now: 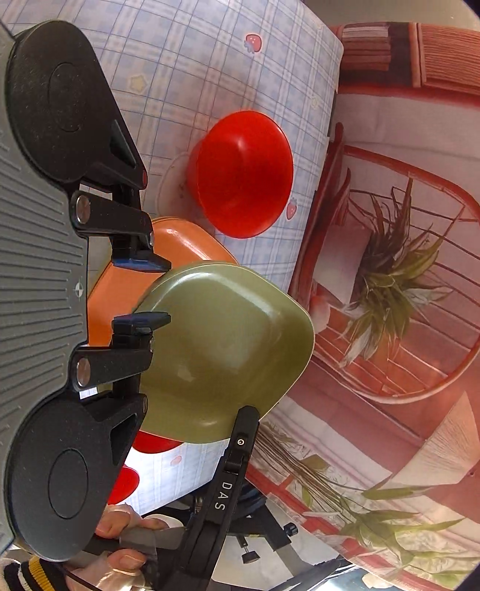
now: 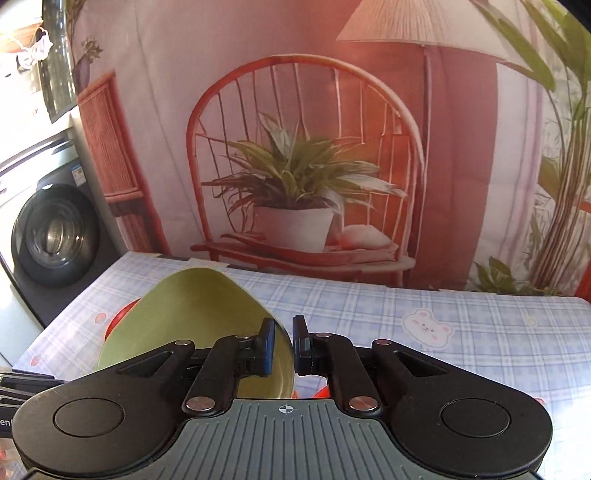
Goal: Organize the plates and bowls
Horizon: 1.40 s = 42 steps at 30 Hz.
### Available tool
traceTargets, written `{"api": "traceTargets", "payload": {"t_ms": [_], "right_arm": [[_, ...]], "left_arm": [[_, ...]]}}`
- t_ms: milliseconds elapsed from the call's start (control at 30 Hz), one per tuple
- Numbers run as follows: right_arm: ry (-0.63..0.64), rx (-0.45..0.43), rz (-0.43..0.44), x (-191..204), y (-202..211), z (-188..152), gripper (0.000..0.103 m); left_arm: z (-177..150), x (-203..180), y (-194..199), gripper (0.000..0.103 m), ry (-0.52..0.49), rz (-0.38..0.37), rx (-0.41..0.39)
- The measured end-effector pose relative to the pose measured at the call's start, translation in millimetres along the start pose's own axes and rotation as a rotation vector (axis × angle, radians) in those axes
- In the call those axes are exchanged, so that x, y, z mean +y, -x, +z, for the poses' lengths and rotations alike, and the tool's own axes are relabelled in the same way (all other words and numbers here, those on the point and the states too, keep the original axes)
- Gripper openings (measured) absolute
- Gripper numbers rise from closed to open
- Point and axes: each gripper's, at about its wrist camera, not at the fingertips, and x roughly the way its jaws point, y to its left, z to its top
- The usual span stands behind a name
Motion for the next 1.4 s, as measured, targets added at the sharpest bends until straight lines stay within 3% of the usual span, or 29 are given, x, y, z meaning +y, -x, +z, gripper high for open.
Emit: {"api": "traceTargets", "payload": {"t_ms": [367,1100,1300,1400], "right_arm": [[0.036,0.098,0.007,-3,-42,-15,0.009],[0.073,0.191,-0.044,1,-60,-37,0.008],[0.082,0.198,-0.055,1,-61,-37,0.008],[0.092,0.201,-0.065,3,-60,-38,0.008]], "left_arm": [[-4,20,-15,0.024,0.004,0.035,0.046],[-4,23,-21,0.025,-0.008,0.012,0.079],[-7,21,-8,0.028,-0.064,0.004,0.031],[-6,25,-5,0.028,-0.058,0.035,0.004]]}}
